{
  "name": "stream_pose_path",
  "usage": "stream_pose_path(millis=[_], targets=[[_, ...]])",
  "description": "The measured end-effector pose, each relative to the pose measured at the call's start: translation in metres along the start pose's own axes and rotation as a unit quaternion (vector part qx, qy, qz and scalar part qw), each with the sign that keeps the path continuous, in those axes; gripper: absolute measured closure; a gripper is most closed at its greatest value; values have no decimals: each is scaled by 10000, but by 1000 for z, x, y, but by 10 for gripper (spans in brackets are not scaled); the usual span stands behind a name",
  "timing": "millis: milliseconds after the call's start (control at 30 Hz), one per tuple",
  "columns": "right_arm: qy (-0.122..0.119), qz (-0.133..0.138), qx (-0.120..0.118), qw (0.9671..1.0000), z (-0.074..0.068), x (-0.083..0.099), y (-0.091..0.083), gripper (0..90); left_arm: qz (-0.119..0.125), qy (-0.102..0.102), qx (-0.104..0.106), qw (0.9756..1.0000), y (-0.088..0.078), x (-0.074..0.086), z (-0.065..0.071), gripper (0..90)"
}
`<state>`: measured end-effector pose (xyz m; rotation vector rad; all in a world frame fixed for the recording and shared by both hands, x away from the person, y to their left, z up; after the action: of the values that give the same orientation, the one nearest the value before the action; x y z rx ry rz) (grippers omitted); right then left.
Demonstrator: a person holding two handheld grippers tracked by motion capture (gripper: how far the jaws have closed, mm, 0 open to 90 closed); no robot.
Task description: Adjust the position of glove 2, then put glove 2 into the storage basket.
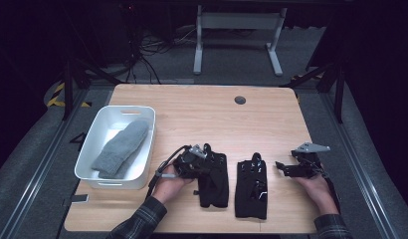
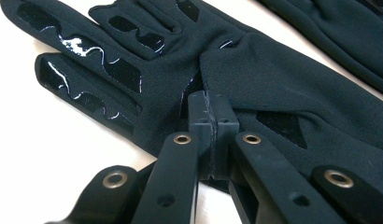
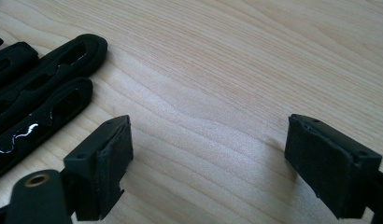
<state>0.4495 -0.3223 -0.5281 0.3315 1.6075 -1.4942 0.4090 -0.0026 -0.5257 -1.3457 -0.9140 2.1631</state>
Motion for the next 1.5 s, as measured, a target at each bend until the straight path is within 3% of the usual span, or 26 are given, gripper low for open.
stream_pose_path(millis=[100,333,367,400,500,633,733,867,1100,1333,1500], targets=[[-3,2,6,10000,0,0,0,158,-106,141,96,9998,0,7,13,900],[-6,2,19,10000,0,0,0,159,-54,208,79,9997,0,9,21,900],[-8,-2,17,10000,0,0,0,159,25,195,62,9998,0,8,21,870],[-5,2,16,10000,0,0,0,159,88,158,-6,9998,-4,6,21,769],[-4,2,12,10000,0,0,0,158,189,141,-182,9996,-10,5,19,717],[-8,5,-8,10000,0,0,0,158,305,-116,-501,9982,-22,8,7,578],[-9,6,-8,10000,0,0,0,158,275,-394,-590,9971,-23,14,-1,552],[-9,4,-13,10000,0,0,0,158,230,-485,-635,9965,-17,15,-4,537],[-5,7,-13,10000,0,0,0,158,205,-490,-784,9955,-13,16,-3,554],[-14,8,-9,10000,0,0,0,163,298,-723,-614,9950,-12,15,0,812],[-3,-8,-73,10000,-3,1,-4,258,335,-791,-555,9948,-13,14,-1,883]])
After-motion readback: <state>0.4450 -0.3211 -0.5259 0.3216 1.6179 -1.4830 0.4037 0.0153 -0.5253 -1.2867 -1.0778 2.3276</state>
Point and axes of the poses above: each handheld gripper's, and its own axes: y roughly forward along the jaws, x roughly out of its underside, z roughly to its right, the point moved 9 cm from there along y, roughly forward along the jaws, and after that the axes turned 8 degrees about x, right-handed, at the moved point
